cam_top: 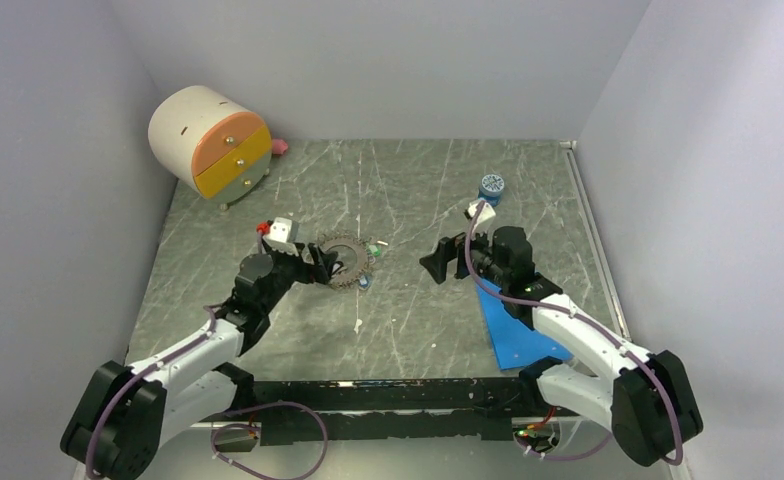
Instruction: Put the keys on the keyring
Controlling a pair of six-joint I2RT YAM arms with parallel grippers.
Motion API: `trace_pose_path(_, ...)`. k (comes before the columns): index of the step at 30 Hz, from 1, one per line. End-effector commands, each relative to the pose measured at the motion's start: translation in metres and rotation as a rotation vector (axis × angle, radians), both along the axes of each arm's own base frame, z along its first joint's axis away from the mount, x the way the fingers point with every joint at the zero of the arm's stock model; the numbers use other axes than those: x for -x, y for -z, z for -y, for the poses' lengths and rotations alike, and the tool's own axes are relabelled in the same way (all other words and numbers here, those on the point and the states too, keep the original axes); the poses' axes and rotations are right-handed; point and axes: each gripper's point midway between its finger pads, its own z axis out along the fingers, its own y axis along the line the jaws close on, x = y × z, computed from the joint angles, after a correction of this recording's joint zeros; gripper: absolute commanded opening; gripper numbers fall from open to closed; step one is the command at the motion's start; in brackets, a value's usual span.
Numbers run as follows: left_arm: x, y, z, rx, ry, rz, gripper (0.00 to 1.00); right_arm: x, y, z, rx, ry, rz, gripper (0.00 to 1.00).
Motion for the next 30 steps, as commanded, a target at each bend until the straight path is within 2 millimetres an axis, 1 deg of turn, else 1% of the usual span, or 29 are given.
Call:
trace_pose_path(1, -0.019, -0.016, -0.026, 0.069, -0.123, 0.002, 0.95, -0.02, -0.023, 0.02, -0.047, 0.084, 0.065, 0.99)
trace_pose_path(3, -0.029, -0.02, -0.045, 0.08, -0.164, 0.003, 0.95, -0.031, -0.022, 0.045, -0.034, 0.195, 0.065, 0.99)
trace_pose_path(6, -0.04, -0.027, -0.079, 0.064, -0.253, 0.018, 0.95, -0.046, -0.019, 0.097, -0.024, 0.416, 0.055, 0.99)
trace_pose_path(9, -0.049, -0.024, -0.113, -0.003, -0.374, 0.013, 0.95, -0.052, -0.013, 0.145, -0.004, 0.614, 0.075, 0.99)
trace_pose_path(11, -0.052, -0.021, -0.135, -0.027, -0.456, 0.015, 0.95, -0.054, -0.01, 0.171, 0.044, 0.717, 0.126, 0.99)
trace_pose_path(14, -0.056, -0.011, -0.158, -0.087, -0.538, 0.02, 0.95, -0.057, -0.01, 0.195, 0.139, 0.798, 0.237, 0.99)
trace_pose_path(16, -0.06, 0.001, -0.171, -0.134, -0.582, 0.011, 0.95, -0.059, -0.006, 0.202, 0.159, 0.83, 0.26, 0.99)
trace_pose_path(18, -0.064, 0.015, -0.173, -0.162, -0.569, 0.029, 0.95, -0.065, -0.002, 0.201, 0.151, 0.828, 0.285, 0.99)
trace_pose_path(19, -0.07, 0.009, -0.176, -0.157, -0.575, 0.081, 0.95, -0.068, 0.0, 0.202, 0.154, 0.831, 0.296, 0.99)
trace_pose_path(20, -0.073, 0.009, -0.17, -0.169, -0.532, 0.077, 0.95, -0.07, 0.003, 0.203, 0.161, 0.839, 0.3, 0.99)
trace_pose_path(21, -0.075, 0.008, -0.169, -0.201, -0.508, 0.087, 0.95, -0.072, 0.006, 0.206, 0.164, 0.857, 0.303, 0.99)
trace_pose_path(23, -0.083, 0.006, -0.173, -0.219, -0.516, 0.12, 0.95, -0.076, 0.012, 0.215, 0.18, 0.904, 0.315, 0.99)
trace_pose_path(25, -0.087, 0.017, -0.168, -0.23, -0.478, 0.027, 0.95, -0.08, 0.021, 0.223, 0.217, 0.947, 0.291, 0.99)
trace_pose_path(27, -0.092, 0.022, -0.167, -0.227, -0.473, -0.02, 0.95, -0.082, 0.029, 0.23, 0.234, 0.984, 0.287, 0.99)
trace_pose_path(28, -0.092, 0.022, -0.164, -0.235, -0.454, -0.025, 0.95, -0.082, 0.029, 0.232, 0.247, 0.991, 0.3, 0.99)
trace_pose_path(30, -0.093, 0.021, -0.166, -0.247, -0.46, -0.023, 0.95, -0.081, 0.028, 0.229, 0.258, 0.96, 0.331, 0.99)
